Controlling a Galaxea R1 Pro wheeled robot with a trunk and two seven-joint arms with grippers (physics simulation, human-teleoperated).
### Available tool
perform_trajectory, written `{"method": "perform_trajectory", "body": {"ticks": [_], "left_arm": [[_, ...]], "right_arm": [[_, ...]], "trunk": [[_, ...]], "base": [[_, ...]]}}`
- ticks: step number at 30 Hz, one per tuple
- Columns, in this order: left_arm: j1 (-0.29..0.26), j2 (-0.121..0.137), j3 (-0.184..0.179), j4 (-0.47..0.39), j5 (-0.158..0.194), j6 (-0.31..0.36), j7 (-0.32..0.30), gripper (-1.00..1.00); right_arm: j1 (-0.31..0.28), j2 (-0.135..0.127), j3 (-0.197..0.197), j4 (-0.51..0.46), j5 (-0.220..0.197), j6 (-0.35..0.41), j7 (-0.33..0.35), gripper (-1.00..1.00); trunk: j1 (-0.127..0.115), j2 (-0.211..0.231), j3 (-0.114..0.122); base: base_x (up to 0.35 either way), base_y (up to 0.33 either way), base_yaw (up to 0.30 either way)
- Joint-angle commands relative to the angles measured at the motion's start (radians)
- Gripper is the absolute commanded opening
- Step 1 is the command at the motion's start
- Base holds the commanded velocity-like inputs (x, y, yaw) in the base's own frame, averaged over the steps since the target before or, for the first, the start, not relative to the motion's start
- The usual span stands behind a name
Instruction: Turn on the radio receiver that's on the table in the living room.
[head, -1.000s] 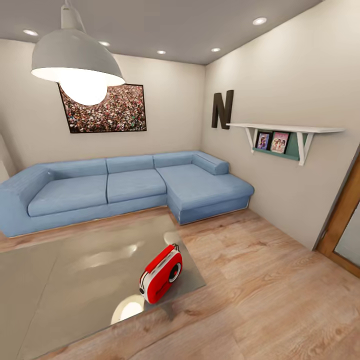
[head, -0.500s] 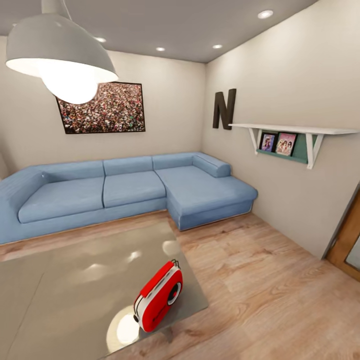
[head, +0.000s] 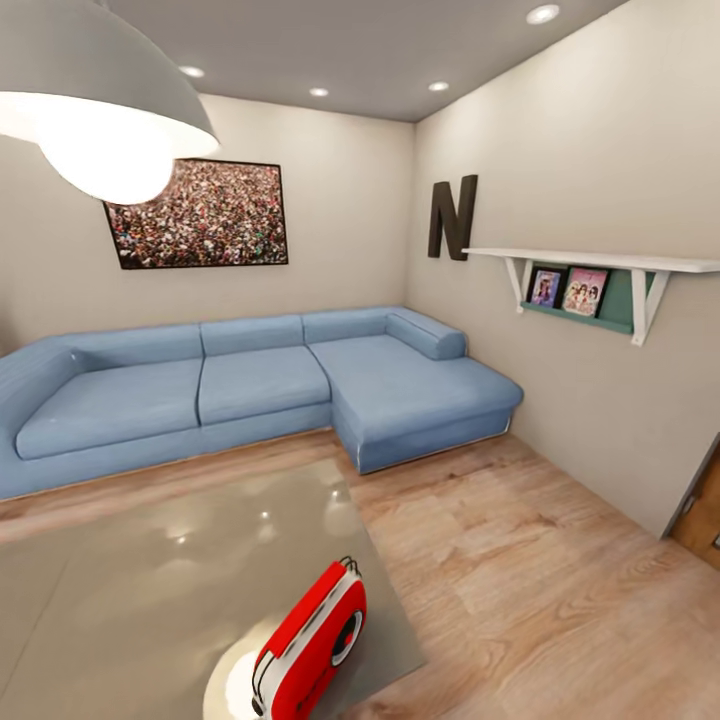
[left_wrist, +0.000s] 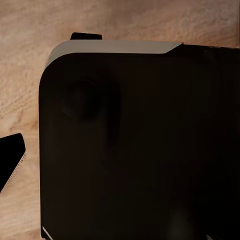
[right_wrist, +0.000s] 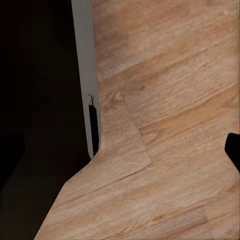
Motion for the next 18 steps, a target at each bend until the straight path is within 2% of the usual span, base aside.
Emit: {"method": "perform_trajectory", "body": {"ticks": [1, 6, 18], "left_arm": [[0.0, 0.0, 0.0, 0.0, 0.0, 0.0, 0.0, 1.0], [0.0, 0.0, 0.0, 0.0, 0.0, -0.001, 0.0, 1.0], [0.0, 0.0, -0.001, 0.0, -0.003, -0.005, 0.0, 1.0]], "right_arm": [[0.0, 0.0, 0.0, 0.0, 0.0, 0.0, 0.0, 1.0], [0.0, 0.0, 0.0, 0.0, 0.0, 0.0, 0.0, 1.0], [0.0, 0.0, 0.001, 0.0, 0.0, -0.002, 0.0, 1.0]], "trunk": [[0.0, 0.0, 0.0], [0.0, 0.0, 0.0], [0.0, 0.0, 0.0]], "base": [[0.259, 0.0, 0.0], [0.187, 0.0, 0.0], [0.014, 0.0, 0.0]]}}
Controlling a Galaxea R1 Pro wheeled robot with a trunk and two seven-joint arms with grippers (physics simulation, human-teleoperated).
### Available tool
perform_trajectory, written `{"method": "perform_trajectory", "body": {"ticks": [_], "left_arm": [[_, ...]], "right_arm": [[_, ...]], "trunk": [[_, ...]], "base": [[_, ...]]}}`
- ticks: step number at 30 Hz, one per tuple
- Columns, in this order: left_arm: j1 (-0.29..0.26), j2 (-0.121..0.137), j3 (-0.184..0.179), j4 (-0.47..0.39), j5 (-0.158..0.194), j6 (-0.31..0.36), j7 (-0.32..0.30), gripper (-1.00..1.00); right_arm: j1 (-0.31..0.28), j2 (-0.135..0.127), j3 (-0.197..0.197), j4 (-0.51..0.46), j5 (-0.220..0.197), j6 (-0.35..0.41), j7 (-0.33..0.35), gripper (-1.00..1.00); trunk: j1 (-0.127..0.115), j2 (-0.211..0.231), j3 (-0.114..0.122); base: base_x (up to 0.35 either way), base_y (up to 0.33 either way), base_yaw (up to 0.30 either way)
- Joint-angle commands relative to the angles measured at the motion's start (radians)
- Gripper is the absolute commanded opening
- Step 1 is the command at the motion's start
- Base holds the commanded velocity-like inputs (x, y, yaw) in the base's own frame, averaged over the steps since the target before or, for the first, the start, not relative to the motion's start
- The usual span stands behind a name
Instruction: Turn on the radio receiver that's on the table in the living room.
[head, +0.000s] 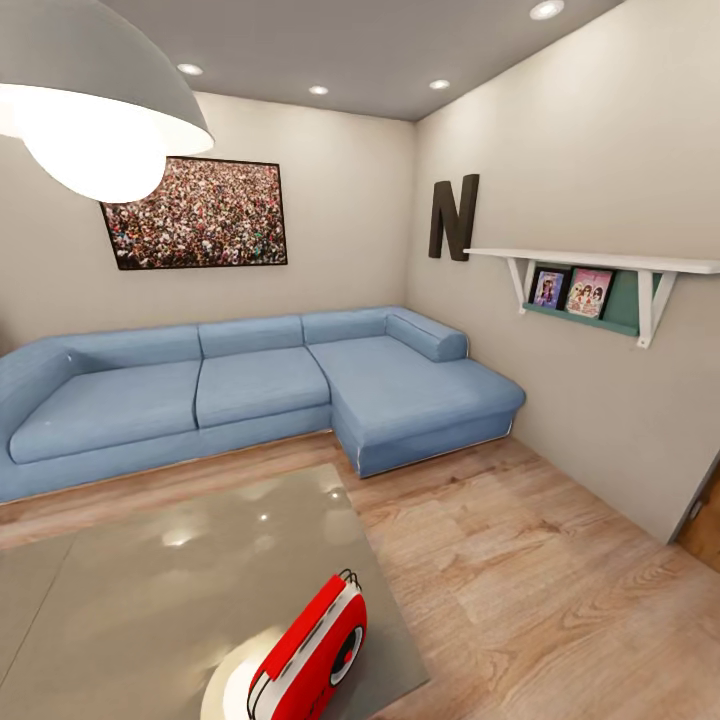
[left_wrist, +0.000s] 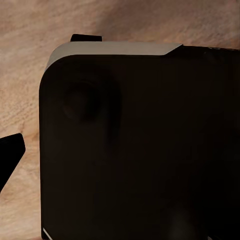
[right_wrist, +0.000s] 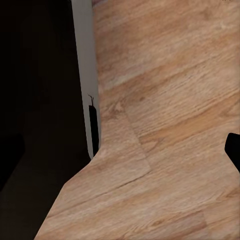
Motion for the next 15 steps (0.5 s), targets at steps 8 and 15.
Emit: {"method": "perform_trajectory", "body": {"ticks": [8, 15], "left_arm": [[0.0, 0.0, 0.0, 0.0, 0.0, 0.0, 0.0, 1.0], [0.0, 0.0, 0.0, 0.0, 0.0, 0.0, 0.0, 1.0]], "right_arm": [[0.0, 0.0, 0.0, 0.0, 0.0, 0.0, 0.0, 1.0], [0.0, 0.0, 0.001, 0.0, 0.0, 0.0, 0.0, 1.0]], "trunk": [[0.0, 0.0, 0.0], [0.0, 0.0, 0.0]], "base": [[0.0, 0.0, 0.0], [0.0, 0.0, 0.0]]}}
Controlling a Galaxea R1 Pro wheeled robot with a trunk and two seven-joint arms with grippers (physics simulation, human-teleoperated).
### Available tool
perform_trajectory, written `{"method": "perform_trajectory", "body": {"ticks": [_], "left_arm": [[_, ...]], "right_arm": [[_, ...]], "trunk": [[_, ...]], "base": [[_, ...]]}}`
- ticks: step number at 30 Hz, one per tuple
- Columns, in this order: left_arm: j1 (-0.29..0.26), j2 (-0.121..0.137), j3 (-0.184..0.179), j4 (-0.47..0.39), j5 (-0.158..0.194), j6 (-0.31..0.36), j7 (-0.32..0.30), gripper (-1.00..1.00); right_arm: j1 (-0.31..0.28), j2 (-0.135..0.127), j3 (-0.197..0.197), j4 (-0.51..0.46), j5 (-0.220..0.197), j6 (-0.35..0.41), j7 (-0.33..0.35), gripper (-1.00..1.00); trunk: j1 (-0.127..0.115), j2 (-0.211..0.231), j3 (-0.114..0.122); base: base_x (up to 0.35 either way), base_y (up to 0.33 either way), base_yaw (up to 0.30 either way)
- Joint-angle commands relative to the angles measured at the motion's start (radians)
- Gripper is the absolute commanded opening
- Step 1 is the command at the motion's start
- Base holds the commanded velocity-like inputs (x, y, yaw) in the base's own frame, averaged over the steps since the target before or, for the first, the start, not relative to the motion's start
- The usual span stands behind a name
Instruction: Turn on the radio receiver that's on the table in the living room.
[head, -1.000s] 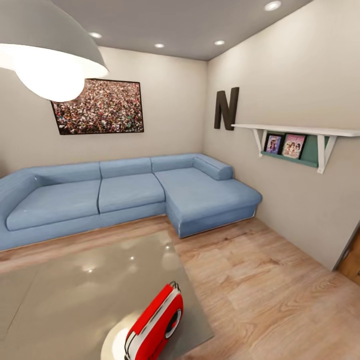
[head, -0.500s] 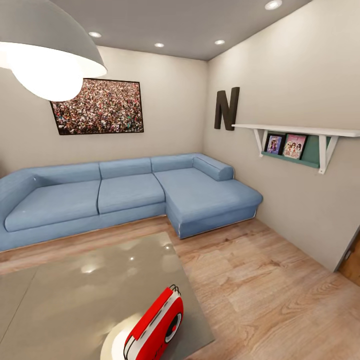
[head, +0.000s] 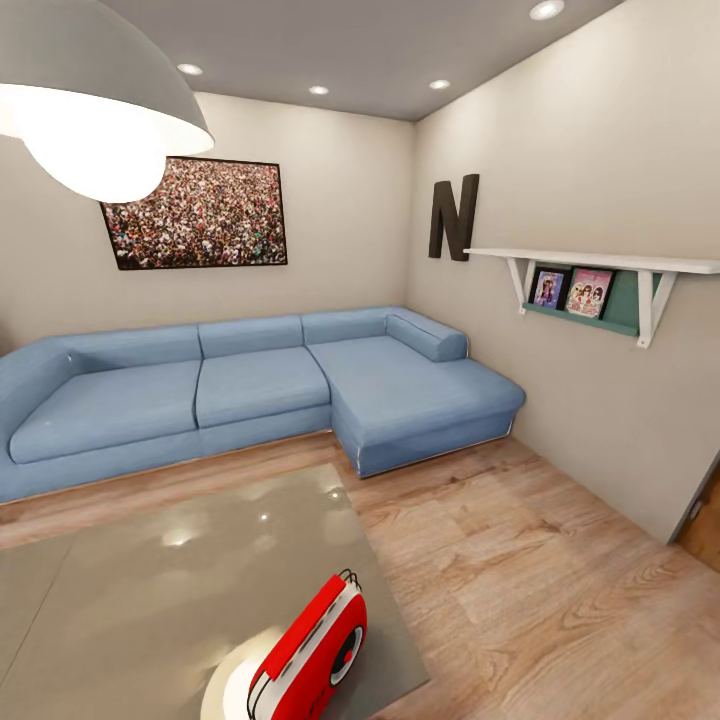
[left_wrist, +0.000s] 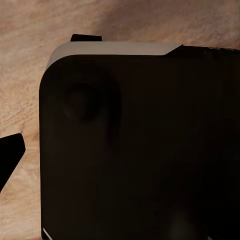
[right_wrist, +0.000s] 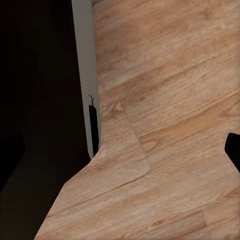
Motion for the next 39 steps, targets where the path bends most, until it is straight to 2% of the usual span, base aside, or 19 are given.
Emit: {"method": "perform_trajectory", "body": {"ticks": [1, 39], "left_arm": [[0.0, 0.0, 0.0, 0.0, 0.0, 0.0, 0.0, 1.0], [0.0, 0.0, 0.001, 0.0, 0.0, -0.002, 0.0, 1.0]], "right_arm": [[0.0, 0.0, 0.0, 0.0, 0.0, 0.0, 0.0, 1.0], [0.0, 0.0, 0.001, 0.0, 0.001, 0.0, 0.0, 1.0]], "trunk": [[0.0, 0.0, 0.0], [0.0, 0.0, 0.0]], "base": [[0.0, 0.0, 0.0], [0.0, 0.015, 0.0]]}}
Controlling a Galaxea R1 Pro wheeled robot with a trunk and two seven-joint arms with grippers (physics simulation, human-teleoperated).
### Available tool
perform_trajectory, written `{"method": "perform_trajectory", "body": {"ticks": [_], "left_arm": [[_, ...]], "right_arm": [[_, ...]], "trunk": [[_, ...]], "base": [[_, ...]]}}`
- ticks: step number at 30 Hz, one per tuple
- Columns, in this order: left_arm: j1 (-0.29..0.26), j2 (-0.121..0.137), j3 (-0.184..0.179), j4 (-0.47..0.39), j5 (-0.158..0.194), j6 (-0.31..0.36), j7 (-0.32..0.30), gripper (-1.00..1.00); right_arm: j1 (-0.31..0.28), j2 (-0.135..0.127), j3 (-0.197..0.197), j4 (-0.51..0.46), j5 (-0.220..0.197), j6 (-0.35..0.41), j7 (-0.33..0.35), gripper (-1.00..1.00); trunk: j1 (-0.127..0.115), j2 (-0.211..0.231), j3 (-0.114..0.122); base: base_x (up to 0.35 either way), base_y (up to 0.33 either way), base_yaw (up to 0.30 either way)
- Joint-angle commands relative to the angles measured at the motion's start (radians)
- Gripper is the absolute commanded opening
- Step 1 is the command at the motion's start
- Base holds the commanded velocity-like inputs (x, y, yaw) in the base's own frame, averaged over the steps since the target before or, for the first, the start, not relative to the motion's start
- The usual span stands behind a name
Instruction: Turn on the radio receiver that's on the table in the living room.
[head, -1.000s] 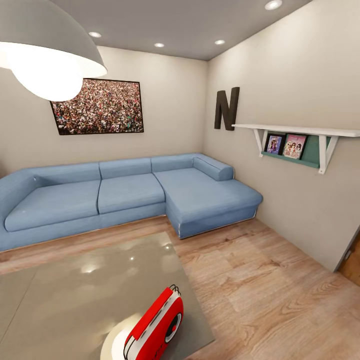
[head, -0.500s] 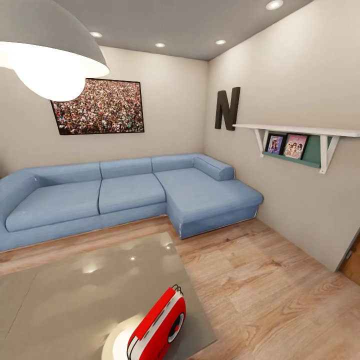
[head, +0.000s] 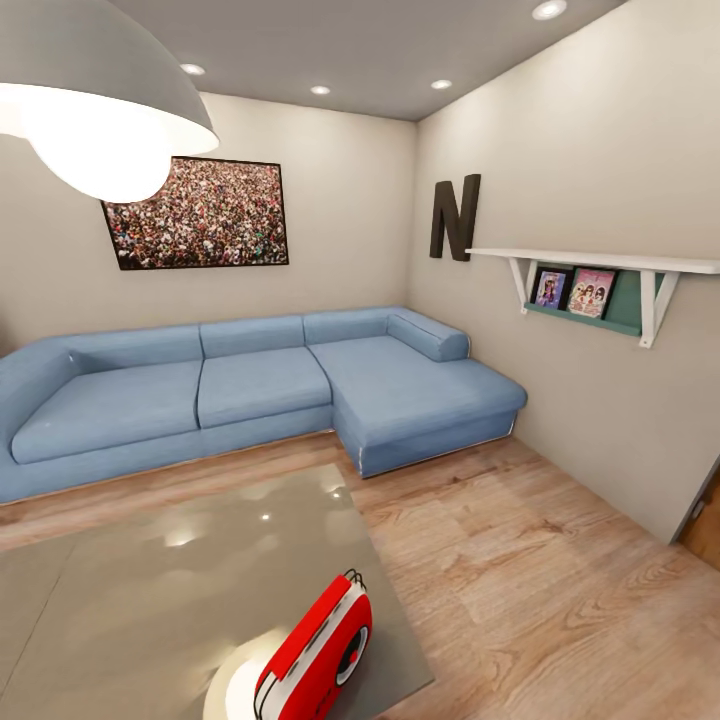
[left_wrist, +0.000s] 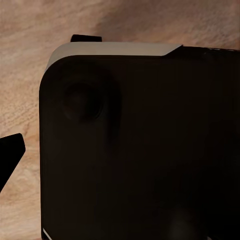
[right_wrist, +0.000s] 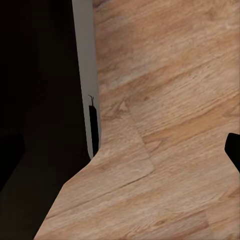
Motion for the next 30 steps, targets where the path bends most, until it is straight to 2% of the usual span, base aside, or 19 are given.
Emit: {"method": "perform_trajectory", "body": {"ticks": [1, 9, 30], "left_arm": [[0.0, 0.0, 0.0, 0.0, 0.0, 0.0, -0.001, 1.0], [0.0, 0.0, 0.0, 0.0, 0.0, 0.0, -0.004, 1.0], [0.0, 0.001, -0.001, -0.001, 0.0, 0.0, -0.005, 1.0]], "right_arm": [[0.0, 0.0, -0.001, 0.0, 0.0, 0.0, 0.0, 1.0], [0.0, 0.0, -0.001, 0.0, 0.0, 0.0, 0.0, 1.0], [0.0, 0.0, 0.0, 0.0, 0.0, 0.0, 0.001, 1.0]], "trunk": [[0.0, 0.0, 0.0], [0.0, 0.0, 0.0], [0.0, 0.0, 0.0]], "base": [[0.0, 0.039, 0.0], [0.0, 0.148, 0.0], [0.0, 0.007, 0.0]]}}
